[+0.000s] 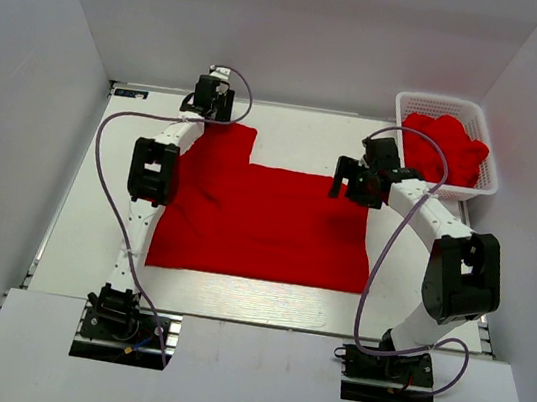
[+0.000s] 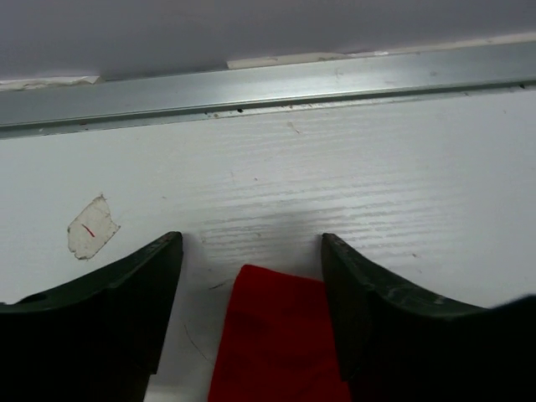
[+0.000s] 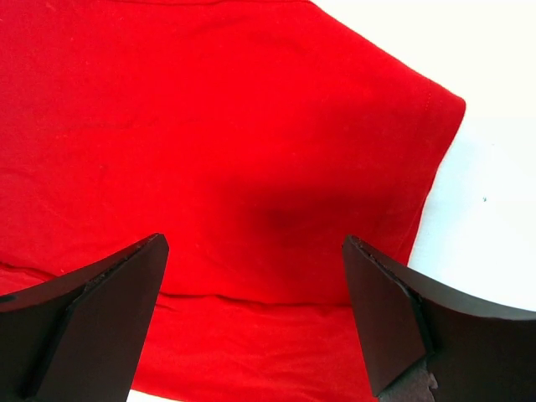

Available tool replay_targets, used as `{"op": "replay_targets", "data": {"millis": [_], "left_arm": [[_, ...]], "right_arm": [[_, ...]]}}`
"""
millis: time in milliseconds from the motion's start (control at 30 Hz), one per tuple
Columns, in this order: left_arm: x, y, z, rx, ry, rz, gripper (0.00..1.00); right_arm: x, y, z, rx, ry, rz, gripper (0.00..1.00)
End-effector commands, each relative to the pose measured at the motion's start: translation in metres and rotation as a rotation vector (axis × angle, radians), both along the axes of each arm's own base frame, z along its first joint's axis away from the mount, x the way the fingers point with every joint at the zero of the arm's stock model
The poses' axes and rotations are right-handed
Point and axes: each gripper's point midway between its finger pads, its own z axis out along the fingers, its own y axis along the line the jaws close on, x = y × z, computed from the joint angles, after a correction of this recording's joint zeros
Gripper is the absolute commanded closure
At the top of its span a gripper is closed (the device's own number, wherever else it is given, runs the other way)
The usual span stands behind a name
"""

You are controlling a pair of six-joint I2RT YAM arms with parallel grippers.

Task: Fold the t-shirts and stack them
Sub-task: Grap the side of the flattened tshirt furthest away from the robot with both arms

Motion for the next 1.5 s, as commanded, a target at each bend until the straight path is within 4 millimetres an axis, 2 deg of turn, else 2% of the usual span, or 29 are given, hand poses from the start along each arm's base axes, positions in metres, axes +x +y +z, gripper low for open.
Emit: {"op": "replay_targets", "data": {"millis": [0, 67, 133, 167, 200, 300, 333, 367, 400, 500, 533, 567, 600, 667, 700, 800, 833, 867, 933, 967, 1000, 1033, 1067, 1133, 1267, 1467], "left_arm": [[-0.035, -0.002, -0.024, 0.045, 0.157, -0.049, 0.25], [-0.045, -0.001, -0.03, 0.044, 0.207, -0.043, 0.27], [-0.049, 0.0, -0.025, 0.034, 0.216, -0.023, 0.3], [-0.055, 0.001, -0.032, 0.026, 0.243, -0.013, 0.3], [-0.056, 0.0, -0.023, 0.015, 0.233, -0.006, 0.3], [-0.065, -0.002, -0.035, -0.004, 0.266, -0.003, 0.33], [-0.069, -0.001, -0.038, -0.008, 0.287, 0.003, 0.38], [-0.067, -0.002, -0.033, -0.009, 0.28, 0.003, 0.42], [-0.066, -0.003, -0.036, -0.015, 0.283, -0.004, 0.46], [-0.066, -0.008, -0.036, -0.03, 0.286, -0.023, 0.67], [-0.063, -0.01, -0.034, -0.038, 0.272, -0.031, 0.88], [-0.063, -0.01, -0.034, -0.039, 0.272, -0.031, 0.97], [-0.058, -0.011, -0.029, -0.042, 0.251, -0.032, 1.0], [-0.057, -0.011, -0.027, -0.043, 0.242, -0.032, 1.0], [-0.051, -0.012, -0.01, -0.059, 0.2, -0.027, 1.0], [-0.059, -0.012, -0.008, -0.078, 0.19, -0.014, 1.0], [-0.055, -0.011, 0.003, -0.078, 0.154, -0.009, 1.0], [-0.053, -0.012, 0.022, -0.097, 0.12, -0.001, 1.0], [-0.052, -0.012, 0.034, -0.103, 0.086, -0.003, 1.0], [-0.052, -0.013, 0.042, -0.112, 0.074, 0.002, 1.0], [-0.052, -0.013, 0.051, -0.116, 0.055, 0.001, 1.0], [-0.054, -0.012, 0.048, -0.114, 0.064, 0.001, 1.0], [-0.053, -0.012, 0.055, -0.116, 0.052, 0.0, 1.0], [-0.053, -0.012, 0.055, -0.116, 0.052, 0.0, 1.0], [-0.061, -0.011, 0.05, -0.113, 0.071, 0.002, 1.0], [-0.067, -0.008, 0.047, -0.124, 0.078, -0.007, 1.0]], "right_arm": [[0.014, 0.004, 0.014, 0.021, -0.044, 0.003, 0.1], [0.016, 0.004, 0.015, 0.02, -0.05, 0.001, 0.1], [0.018, 0.002, 0.018, 0.018, -0.061, -0.001, 0.1], [0.017, 0.003, 0.017, 0.017, -0.056, 0.0, 0.1], [0.018, 0.002, 0.019, 0.017, -0.061, -0.002, 0.1], [0.015, 0.002, 0.014, 0.014, -0.048, 0.002, 0.1], [0.014, 0.004, 0.016, 0.017, -0.053, 0.008, 0.1], [0.013, 0.002, 0.014, 0.015, -0.049, 0.005, 0.1], [0.013, 0.001, 0.015, 0.015, -0.052, 0.002, 0.1], [0.012, 0.0, 0.013, 0.007, -0.05, -0.002, 0.1], [0.012, 0.0, 0.013, 0.009, -0.047, -0.006, 0.1], [0.013, 0.0, 0.014, 0.011, -0.05, -0.007, 0.1], [0.017, -0.006, 0.014, -0.017, -0.062, -0.038, 0.1], [0.02, -0.011, 0.014, -0.027, -0.061, -0.081, 0.1], [0.021, -0.013, 0.015, -0.035, -0.057, -0.098, 0.1], [0.031, -0.015, 0.018, -0.048, -0.065, -0.149, 0.1], [0.035, -0.016, 0.021, -0.051, -0.074, -0.161, 0.1], [0.038, -0.019, 0.015, -0.063, -0.063, -0.179, 0.1], [0.046, -0.018, 0.023, -0.067, -0.077, -0.202, 0.1], [0.049, -0.019, 0.014, -0.088, -0.061, -0.215, 0.1], [0.053, -0.021, 0.016, -0.084, -0.063, -0.246, 0.1], [0.058, -0.021, 0.014, -0.088, -0.062, -0.259, 0.1], [0.061, -0.024, 0.009, -0.1, -0.057, -0.288, 0.1], [0.067, -0.025, 0.006, -0.112, -0.051, -0.323, 0.1], [0.078, -0.036, -0.003, -0.125, -0.049, -0.452, 0.1], [0.086, -0.038, -0.027, -0.136, 0.0, -0.465, 0.1]]}}
